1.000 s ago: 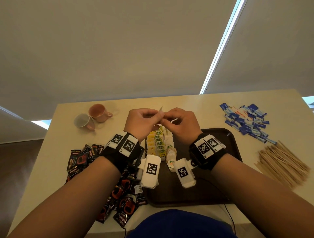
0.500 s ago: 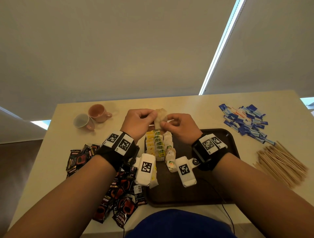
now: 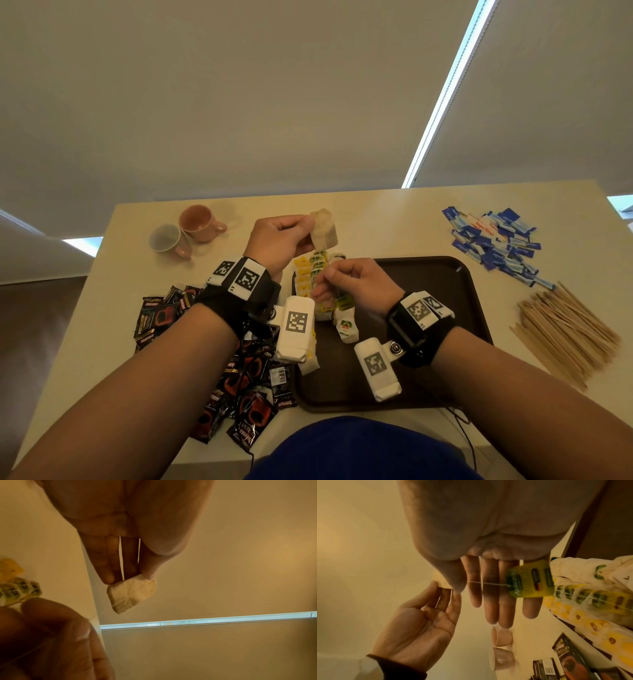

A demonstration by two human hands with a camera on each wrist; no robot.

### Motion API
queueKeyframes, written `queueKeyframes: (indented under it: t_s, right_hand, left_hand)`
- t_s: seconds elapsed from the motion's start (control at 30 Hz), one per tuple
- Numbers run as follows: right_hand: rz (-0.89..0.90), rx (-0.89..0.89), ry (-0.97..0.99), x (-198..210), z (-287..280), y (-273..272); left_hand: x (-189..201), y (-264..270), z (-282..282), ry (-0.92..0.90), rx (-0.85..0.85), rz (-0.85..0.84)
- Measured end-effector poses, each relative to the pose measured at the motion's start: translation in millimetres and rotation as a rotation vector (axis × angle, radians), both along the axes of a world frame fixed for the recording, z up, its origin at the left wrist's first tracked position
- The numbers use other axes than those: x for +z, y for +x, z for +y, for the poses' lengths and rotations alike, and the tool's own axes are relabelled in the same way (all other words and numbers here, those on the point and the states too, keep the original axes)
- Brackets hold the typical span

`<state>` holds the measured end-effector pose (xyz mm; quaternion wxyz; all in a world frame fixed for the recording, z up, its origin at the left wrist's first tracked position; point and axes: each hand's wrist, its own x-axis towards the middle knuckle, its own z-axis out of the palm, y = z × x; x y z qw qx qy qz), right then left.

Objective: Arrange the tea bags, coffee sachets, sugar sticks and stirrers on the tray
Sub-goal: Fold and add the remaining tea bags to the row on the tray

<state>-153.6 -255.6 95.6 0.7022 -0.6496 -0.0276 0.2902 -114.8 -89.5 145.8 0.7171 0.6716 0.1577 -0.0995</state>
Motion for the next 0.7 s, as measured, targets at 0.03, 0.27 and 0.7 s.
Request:
queueKeyframes:
  t_s: [0.03,0.27,0.7]
  right_hand:
    - [0.028,-0.003,0.001,-1.4,0.3,-1.6]
    - [0.023,0.034,-0.086,-8.1,-2.6,-10.8]
    - [-0.186,-0.21,-0.427,2.8,-15.4,20.2]
  left_hand:
    - [0.8,0.2,0.5,-0.005,-0.003,0.008]
    - [8.0,0.0,1.4,-0.04,-0.047,0.034]
    - [1.0,-17.7,10.1,0.076,-0.233,0.065]
